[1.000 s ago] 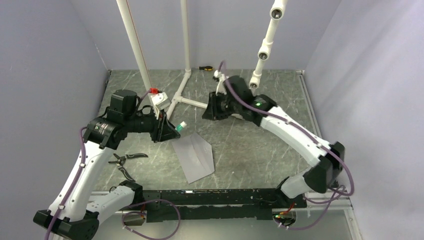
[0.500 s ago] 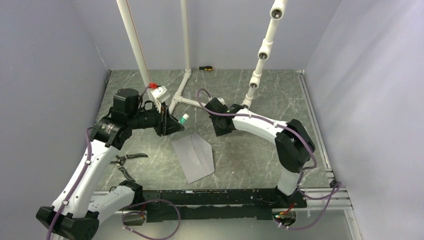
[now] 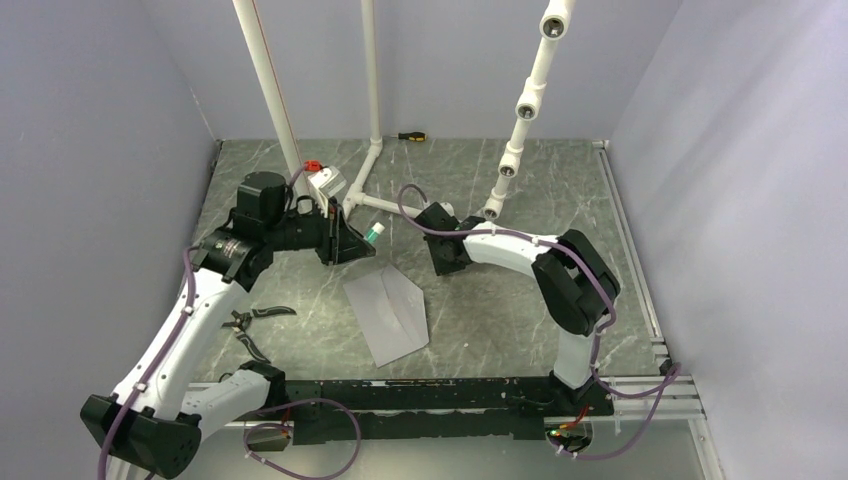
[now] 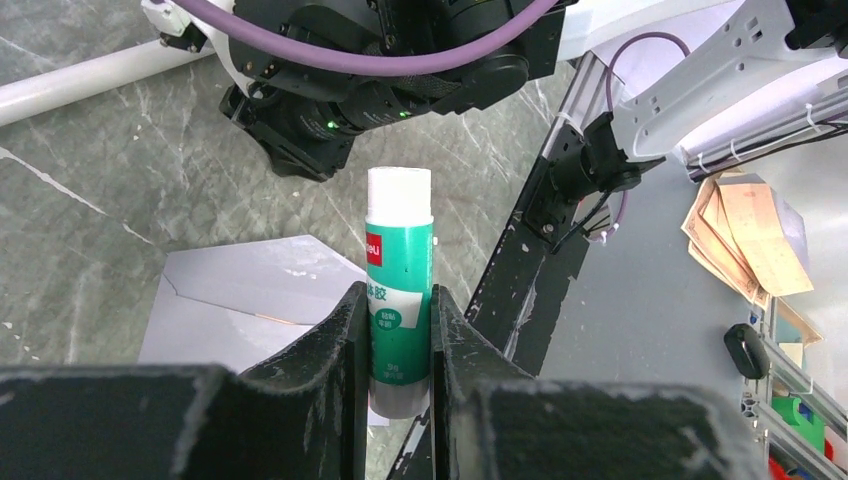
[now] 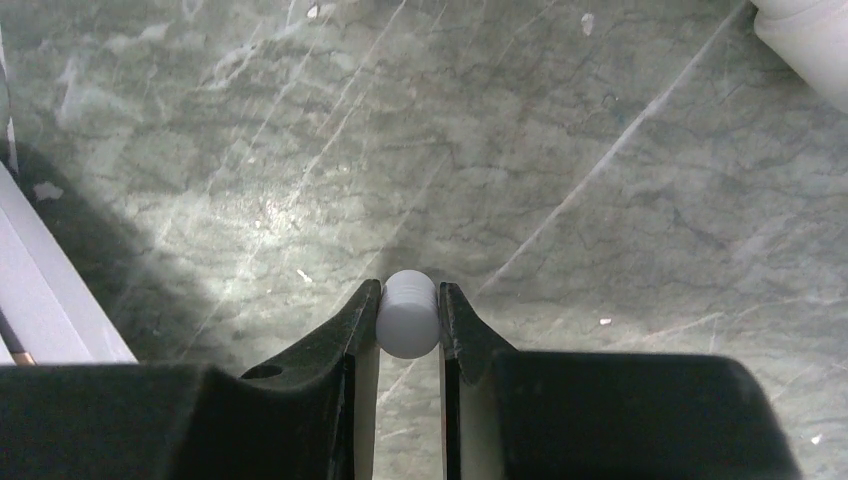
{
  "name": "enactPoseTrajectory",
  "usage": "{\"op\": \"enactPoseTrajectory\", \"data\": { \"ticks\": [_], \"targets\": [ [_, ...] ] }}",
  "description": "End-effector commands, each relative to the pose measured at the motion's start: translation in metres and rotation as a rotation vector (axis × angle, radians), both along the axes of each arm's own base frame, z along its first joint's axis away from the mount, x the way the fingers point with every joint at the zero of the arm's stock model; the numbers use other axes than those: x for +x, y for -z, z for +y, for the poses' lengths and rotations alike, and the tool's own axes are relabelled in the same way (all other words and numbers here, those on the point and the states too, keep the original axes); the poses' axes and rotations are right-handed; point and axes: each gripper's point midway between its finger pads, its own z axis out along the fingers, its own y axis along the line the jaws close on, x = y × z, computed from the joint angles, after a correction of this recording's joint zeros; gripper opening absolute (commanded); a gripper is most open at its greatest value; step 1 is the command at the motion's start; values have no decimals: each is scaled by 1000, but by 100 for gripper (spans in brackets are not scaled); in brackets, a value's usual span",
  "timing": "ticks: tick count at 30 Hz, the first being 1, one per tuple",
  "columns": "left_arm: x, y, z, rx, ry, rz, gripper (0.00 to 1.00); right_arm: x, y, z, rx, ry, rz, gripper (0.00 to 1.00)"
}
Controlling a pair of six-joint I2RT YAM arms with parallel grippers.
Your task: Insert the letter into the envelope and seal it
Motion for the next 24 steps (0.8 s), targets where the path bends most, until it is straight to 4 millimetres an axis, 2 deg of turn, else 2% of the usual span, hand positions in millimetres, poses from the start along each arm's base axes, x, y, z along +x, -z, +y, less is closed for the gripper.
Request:
{"op": "enactPoseTrajectory", "data": {
  "ticks": [1,7,10,14,17,21,24],
  "targets": [
    [2,-6,-4,-24,26,-18,3,6,7,5,47,9,-21,23],
    [2,-3,-2,2,22,-22,3,2,19,2,33,15,-1,29],
    [2,-2,-1,6,19,-19,3,2,16,0,24,25,5,35],
    [3,-1,0,16,13,-20,3,0,11,0,29,33,11,49],
    [3,0,1,21,10,-22,3,0,8,1,33,34,12,51],
    [4,-1,1,20,0,-24,3,6,-6,5,47,40,-7,53],
    [8,-3,1,12,-23,-25,3,13,-37,10,83,51,-56,56]
  ]
}}
